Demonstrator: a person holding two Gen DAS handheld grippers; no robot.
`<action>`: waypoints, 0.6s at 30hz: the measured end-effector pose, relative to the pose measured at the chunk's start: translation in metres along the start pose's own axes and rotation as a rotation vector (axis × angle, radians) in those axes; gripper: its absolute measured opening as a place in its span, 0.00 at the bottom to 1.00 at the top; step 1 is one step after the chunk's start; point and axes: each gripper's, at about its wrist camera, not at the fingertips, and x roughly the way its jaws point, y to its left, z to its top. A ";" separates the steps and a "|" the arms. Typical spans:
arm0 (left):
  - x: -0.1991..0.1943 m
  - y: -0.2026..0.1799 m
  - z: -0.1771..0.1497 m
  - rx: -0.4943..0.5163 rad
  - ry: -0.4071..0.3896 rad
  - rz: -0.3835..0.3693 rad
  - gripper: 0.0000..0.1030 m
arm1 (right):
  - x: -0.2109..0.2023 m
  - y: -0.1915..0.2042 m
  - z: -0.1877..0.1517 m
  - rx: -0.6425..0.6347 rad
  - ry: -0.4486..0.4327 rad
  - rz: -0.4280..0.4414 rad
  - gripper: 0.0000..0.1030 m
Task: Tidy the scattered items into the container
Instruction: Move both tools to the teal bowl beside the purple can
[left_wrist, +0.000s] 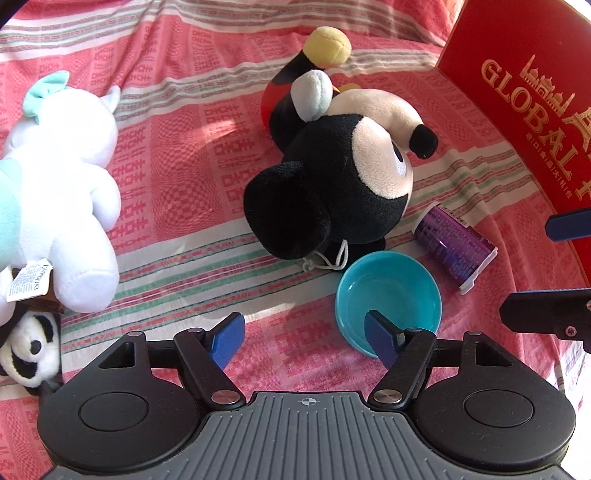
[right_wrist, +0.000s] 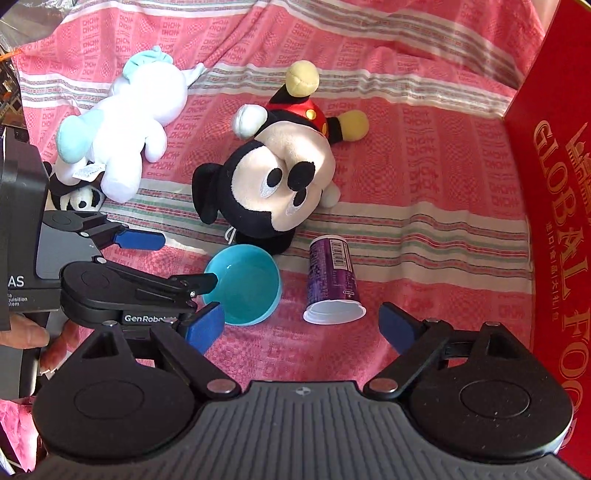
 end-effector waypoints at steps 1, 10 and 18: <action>0.003 -0.002 0.000 0.004 0.003 -0.009 0.75 | 0.000 0.000 0.001 -0.002 -0.006 0.005 0.87; 0.014 0.001 -0.006 0.032 0.015 -0.042 0.17 | 0.012 0.002 0.004 -0.021 -0.015 0.037 0.66; 0.013 0.001 -0.007 0.050 0.005 -0.049 0.21 | 0.034 0.017 0.008 -0.092 -0.001 0.062 0.65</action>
